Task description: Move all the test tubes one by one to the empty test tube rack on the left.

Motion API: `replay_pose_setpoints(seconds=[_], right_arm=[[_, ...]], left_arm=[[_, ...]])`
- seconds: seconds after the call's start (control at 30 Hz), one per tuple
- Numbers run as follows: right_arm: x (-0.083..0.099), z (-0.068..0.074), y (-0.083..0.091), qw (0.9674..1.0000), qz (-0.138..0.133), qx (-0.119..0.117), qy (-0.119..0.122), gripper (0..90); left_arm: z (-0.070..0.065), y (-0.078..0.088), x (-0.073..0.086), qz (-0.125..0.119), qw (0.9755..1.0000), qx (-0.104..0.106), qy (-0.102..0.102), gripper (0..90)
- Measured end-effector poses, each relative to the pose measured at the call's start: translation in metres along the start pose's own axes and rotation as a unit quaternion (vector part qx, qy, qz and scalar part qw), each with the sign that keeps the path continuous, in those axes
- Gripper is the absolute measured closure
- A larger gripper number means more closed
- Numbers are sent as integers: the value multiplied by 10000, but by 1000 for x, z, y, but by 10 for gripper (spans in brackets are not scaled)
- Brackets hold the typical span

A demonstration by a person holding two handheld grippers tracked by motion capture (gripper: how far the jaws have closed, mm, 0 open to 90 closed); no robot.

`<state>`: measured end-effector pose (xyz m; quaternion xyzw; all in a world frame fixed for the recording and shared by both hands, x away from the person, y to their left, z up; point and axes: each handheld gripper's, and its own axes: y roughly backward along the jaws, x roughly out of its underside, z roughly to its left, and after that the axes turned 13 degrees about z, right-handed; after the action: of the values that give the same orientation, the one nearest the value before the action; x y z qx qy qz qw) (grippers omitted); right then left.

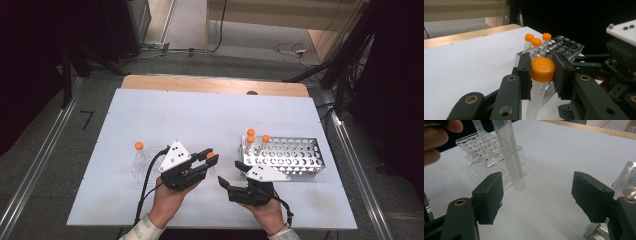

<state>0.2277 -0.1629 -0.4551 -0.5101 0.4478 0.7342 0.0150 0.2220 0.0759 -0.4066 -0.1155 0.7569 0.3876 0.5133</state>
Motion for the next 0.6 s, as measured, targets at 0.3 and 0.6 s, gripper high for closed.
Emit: replay_pose_setpoints(seconds=[0.3, 0.6], right_arm=[[3, -2, 1, 9999, 11, 82, -101, 242], [3, -1, 1, 9999, 15, 93, -92, 244]], left_arm=[[26, 32, -3, -267, 9986, -324, 306, 704], [61, 69, -1, -515, 9928, -865, 649, 704]])
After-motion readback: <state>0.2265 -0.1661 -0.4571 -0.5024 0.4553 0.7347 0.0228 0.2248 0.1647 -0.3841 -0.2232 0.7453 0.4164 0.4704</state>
